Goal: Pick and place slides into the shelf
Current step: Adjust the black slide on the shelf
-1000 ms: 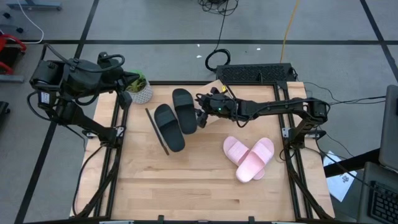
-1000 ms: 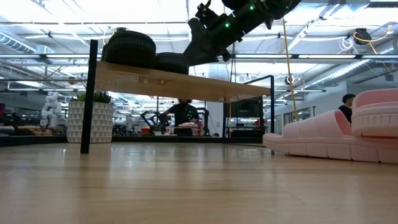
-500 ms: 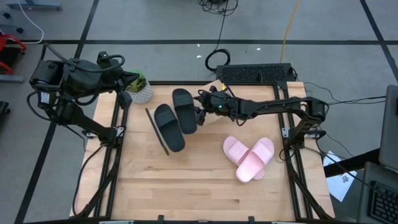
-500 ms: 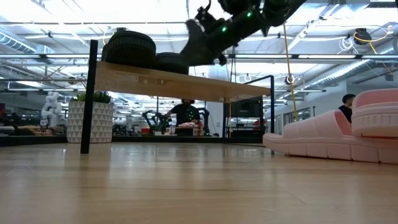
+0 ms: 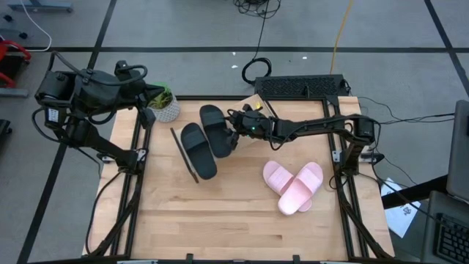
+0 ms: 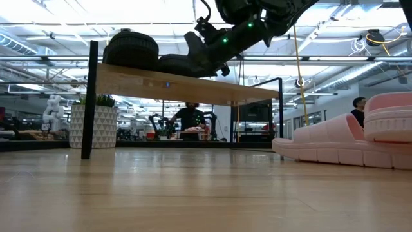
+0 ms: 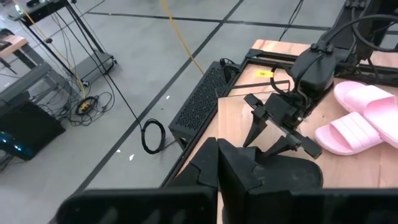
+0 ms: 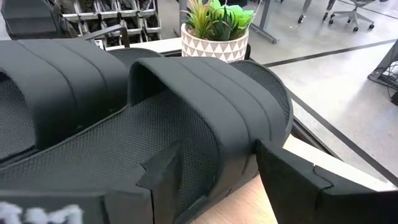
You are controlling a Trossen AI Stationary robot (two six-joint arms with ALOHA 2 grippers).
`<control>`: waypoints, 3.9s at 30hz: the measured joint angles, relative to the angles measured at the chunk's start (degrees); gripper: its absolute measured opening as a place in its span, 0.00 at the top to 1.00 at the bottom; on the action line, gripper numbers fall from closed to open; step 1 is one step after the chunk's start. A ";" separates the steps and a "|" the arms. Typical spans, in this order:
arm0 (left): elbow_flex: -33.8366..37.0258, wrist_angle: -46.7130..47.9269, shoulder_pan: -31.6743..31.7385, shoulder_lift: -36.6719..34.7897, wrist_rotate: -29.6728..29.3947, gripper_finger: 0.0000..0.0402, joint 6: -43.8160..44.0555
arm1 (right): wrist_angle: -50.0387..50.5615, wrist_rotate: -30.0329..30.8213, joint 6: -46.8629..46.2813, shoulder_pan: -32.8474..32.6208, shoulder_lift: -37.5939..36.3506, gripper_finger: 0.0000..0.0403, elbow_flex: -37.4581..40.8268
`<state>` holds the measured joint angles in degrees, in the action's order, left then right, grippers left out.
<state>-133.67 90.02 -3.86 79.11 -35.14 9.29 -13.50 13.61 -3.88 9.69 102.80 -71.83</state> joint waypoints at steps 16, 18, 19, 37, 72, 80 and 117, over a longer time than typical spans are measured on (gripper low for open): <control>0.00 0.00 0.01 0.00 0.00 0.99 -0.19 | -0.04 -0.08 -2.63 -0.02 -0.02 0.91 0.00; 0.00 0.00 0.02 0.00 0.00 1.00 -0.19 | -0.02 -0.07 -2.92 -0.01 -0.02 0.97 0.00; 0.00 0.00 0.01 0.00 0.00 0.99 -0.18 | -0.02 -0.07 -2.94 0.00 -0.02 0.98 0.00; 0.00 0.00 0.02 0.00 0.02 0.98 -0.47 | -1.66 2.80 -5.95 -0.36 -0.22 0.99 0.04; 0.02 -0.05 0.00 0.00 -1.22 0.97 -1.52 | 9.09 18.17 -23.27 -7.63 -4.83 1.00 0.04; 0.02 -0.09 0.01 0.00 -1.24 0.97 -1.45 | 7.67 18.26 -25.51 -7.61 -2.98 1.00 -0.03; 0.02 -0.33 0.02 0.04 -1.24 0.99 -2.97 | -0.26 19.58 -26.47 -8.31 1.18 0.99 0.00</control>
<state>-133.64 89.69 -3.84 79.15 -36.38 6.33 -13.76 33.19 -30.35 1.39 103.98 -71.83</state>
